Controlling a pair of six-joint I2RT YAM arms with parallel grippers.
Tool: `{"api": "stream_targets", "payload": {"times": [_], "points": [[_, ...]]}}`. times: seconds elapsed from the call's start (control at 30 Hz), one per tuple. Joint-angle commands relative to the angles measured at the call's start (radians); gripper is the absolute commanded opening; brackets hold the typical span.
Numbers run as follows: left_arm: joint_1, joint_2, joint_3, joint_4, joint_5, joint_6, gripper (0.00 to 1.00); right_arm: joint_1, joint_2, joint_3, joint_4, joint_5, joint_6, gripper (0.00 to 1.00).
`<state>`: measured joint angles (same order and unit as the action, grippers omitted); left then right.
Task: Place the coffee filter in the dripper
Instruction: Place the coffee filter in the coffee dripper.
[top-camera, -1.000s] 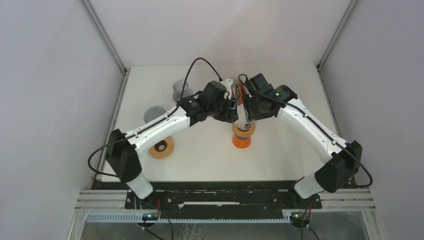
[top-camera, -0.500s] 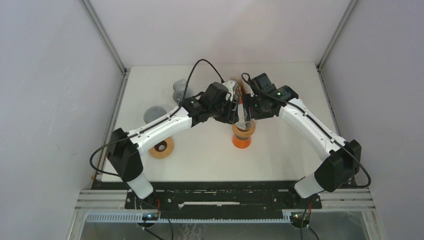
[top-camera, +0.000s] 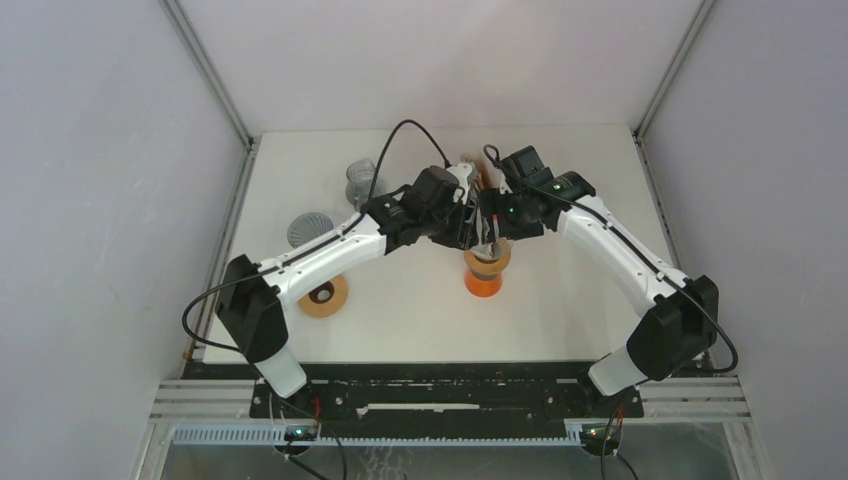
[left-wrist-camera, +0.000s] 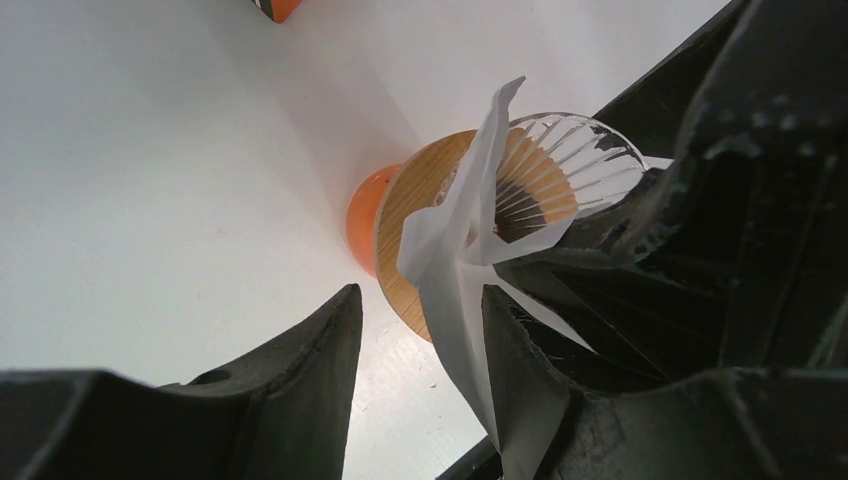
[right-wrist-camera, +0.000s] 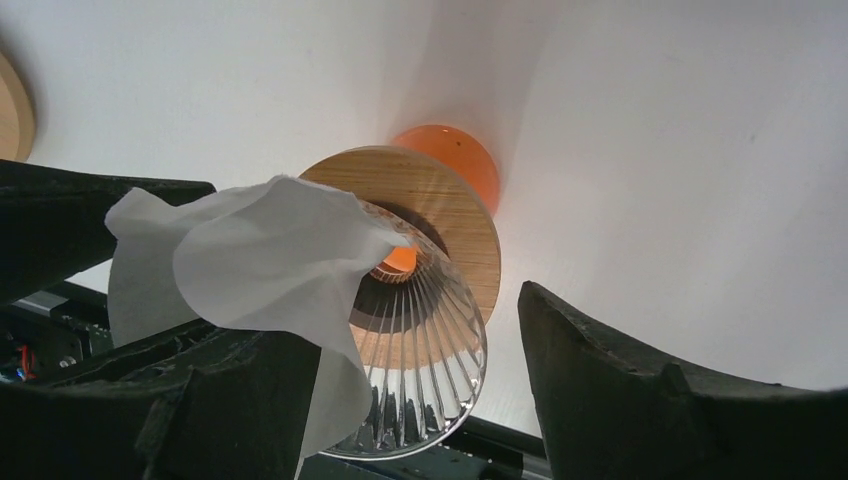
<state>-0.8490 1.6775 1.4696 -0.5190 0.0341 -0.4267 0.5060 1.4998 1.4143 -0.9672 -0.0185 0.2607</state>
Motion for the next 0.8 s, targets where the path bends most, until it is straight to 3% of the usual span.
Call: {"api": "stream_targets", "payload": {"times": [0.0, 0.77], "points": [[-0.006, 0.003, 0.067, 0.017, 0.013, 0.003, 0.52, 0.000, 0.010, 0.000, 0.034, -0.010, 0.007, 0.79], [-0.008, -0.014, 0.066, -0.017, -0.037, -0.003, 0.39, 0.009, -0.048, -0.011, -0.022, 0.194, 0.019, 0.78]]}}
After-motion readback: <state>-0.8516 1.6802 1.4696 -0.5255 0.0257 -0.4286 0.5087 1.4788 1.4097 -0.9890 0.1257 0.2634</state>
